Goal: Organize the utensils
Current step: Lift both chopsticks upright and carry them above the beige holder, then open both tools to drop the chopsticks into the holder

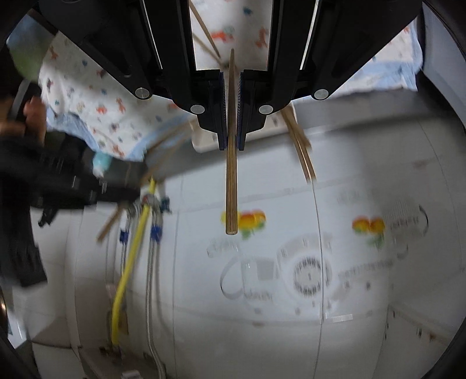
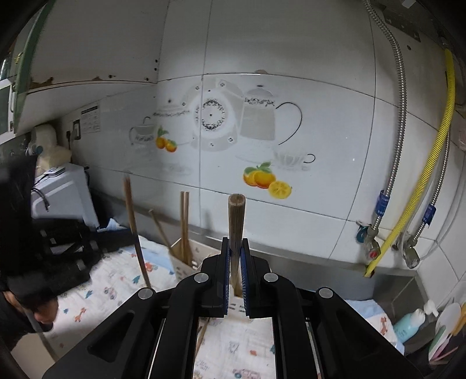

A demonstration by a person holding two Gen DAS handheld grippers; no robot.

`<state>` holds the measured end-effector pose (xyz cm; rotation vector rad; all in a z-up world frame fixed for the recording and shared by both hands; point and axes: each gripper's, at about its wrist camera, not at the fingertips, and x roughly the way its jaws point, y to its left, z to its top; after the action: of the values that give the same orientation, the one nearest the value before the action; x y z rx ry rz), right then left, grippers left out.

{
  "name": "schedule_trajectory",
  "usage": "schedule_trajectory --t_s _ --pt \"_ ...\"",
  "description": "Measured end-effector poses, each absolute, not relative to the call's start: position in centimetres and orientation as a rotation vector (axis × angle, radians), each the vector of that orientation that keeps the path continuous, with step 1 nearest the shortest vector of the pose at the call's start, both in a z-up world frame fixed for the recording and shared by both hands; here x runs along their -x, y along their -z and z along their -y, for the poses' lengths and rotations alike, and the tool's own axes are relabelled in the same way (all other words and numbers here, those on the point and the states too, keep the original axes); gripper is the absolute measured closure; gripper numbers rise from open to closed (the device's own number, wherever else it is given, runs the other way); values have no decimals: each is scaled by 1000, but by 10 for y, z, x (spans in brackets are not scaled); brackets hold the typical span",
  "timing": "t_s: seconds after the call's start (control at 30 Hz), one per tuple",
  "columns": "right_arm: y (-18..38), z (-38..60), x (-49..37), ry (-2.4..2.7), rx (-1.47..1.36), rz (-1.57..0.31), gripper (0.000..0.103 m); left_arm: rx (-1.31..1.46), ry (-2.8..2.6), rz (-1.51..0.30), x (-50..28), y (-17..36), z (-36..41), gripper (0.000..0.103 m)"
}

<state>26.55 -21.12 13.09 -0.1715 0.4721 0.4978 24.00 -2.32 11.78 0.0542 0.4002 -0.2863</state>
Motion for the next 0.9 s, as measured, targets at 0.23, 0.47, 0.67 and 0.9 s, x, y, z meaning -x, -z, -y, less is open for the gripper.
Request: schedule_trajectory --t_s 0.23,0.47,0.67,0.9 --pt "-120 205 -293 -478 168 -494 96 -48 219 -294 -274 -150 21 98" --pt "-101 197 -306 -478 197 -526 96 -37 156 -312 -312 -131 19 98" --pt "-82 195 -313 -486 197 -565 96 -26 142 -388 -329 -99 14 98" --pt "-69 194 -313 -483 192 -593 96 -18 147 -443 -334 -83 10 97"
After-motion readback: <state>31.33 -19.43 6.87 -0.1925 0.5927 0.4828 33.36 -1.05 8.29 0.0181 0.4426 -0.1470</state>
